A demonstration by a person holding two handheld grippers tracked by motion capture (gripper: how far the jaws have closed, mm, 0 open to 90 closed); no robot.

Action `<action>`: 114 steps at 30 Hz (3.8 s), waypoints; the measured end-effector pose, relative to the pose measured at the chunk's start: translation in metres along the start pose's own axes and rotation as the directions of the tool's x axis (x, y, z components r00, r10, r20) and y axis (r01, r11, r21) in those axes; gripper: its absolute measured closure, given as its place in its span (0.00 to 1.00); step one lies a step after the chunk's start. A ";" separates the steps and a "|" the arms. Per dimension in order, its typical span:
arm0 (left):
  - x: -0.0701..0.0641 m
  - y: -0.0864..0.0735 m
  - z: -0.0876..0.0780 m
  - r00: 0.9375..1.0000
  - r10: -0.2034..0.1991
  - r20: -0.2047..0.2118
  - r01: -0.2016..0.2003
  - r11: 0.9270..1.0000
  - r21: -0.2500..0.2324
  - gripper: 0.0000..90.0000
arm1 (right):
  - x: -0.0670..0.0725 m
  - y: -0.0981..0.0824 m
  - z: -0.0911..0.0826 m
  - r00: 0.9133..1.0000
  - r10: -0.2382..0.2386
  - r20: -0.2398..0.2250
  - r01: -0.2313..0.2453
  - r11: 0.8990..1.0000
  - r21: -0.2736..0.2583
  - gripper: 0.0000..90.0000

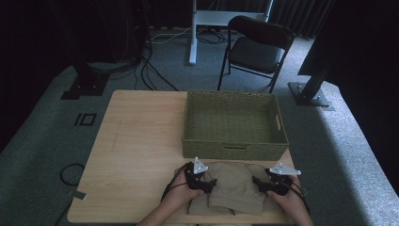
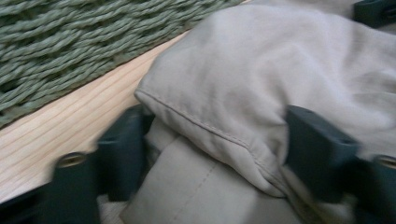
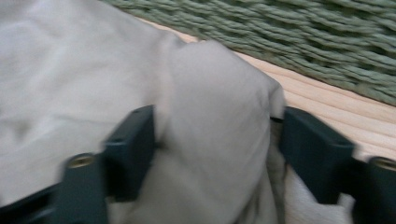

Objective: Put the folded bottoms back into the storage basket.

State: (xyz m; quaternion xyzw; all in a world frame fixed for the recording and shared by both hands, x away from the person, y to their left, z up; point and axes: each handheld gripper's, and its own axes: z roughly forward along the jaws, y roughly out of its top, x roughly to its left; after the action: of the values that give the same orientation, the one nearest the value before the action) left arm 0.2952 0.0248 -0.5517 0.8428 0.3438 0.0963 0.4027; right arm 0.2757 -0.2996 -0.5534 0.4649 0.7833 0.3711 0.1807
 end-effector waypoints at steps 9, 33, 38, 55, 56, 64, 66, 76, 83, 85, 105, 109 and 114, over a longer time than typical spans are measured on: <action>0.005 -0.001 -0.002 0.992 -0.082 0.100 0.086 0.996 -0.034 0.89 | 0.013 0.007 -0.003 0.999 -0.015 -0.042 0.017 0.999 0.049 0.86; 0.002 0.044 -0.055 0.995 -0.008 0.099 0.024 0.988 -0.154 0.90 | 0.019 0.049 -0.054 0.996 0.002 -0.094 -0.012 0.994 -0.104 0.89; 0.002 0.061 -0.067 0.995 0.012 0.095 0.006 0.983 -0.185 0.90 | 0.018 0.061 -0.067 0.996 -0.004 -0.093 -0.010 0.990 -0.143 0.89; 0.011 0.121 -0.097 0.994 0.089 0.058 -0.069 0.957 -0.281 0.90 | 0.008 0.119 -0.103 0.997 -0.017 -0.079 -0.005 0.962 -0.274 0.89; 0.012 0.124 -0.097 0.995 0.085 0.057 -0.065 0.956 -0.284 0.90 | 0.007 0.123 -0.104 0.997 -0.017 -0.076 -0.005 0.959 -0.284 0.89; 0.026 0.153 -0.105 0.995 0.094 0.041 -0.076 0.943 -0.325 0.90 | -0.002 0.152 -0.109 0.998 -0.017 -0.067 -0.006 0.948 -0.318 0.89; 0.030 0.160 -0.107 0.995 0.093 0.045 -0.073 0.939 -0.336 0.90 | -0.005 0.160 -0.109 0.998 -0.014 -0.066 -0.009 0.946 -0.325 0.89; 0.053 0.187 -0.101 0.996 0.087 0.026 -0.072 0.931 -0.358 0.90 | -0.019 0.194 -0.103 0.998 -0.026 -0.052 0.006 0.937 -0.350 0.89; 0.068 0.206 -0.086 0.997 0.080 0.012 -0.070 0.922 -0.381 0.90 | -0.035 0.213 -0.091 0.999 -0.003 -0.040 -0.011 0.938 -0.346 0.89; 0.072 0.209 -0.080 0.997 0.080 0.006 -0.071 0.918 -0.391 0.90 | -0.041 0.217 -0.087 0.999 0.013 -0.035 -0.024 0.937 -0.350 0.89; 0.113 0.197 -0.009 0.999 -0.028 -0.030 0.014 0.924 -0.382 0.90 | -0.087 0.213 -0.001 0.994 0.104 -0.021 -0.105 0.946 -0.306 0.88; 0.117 0.192 0.000 0.998 -0.046 -0.030 0.032 0.929 -0.368 0.90 | -0.090 0.209 0.014 0.995 0.102 -0.005 -0.098 0.948 -0.302 0.88; 0.124 0.178 0.019 0.996 -0.075 -0.046 0.056 0.944 -0.326 0.89 | -0.093 0.200 0.041 0.995 0.099 0.010 -0.093 0.962 -0.256 0.88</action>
State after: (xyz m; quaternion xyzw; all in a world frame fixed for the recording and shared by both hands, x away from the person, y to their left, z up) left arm 0.4851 0.0164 -0.4462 0.7501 0.3628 0.1625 0.5285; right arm 0.4674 -0.3047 -0.4359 0.4795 0.7035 0.4717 0.2295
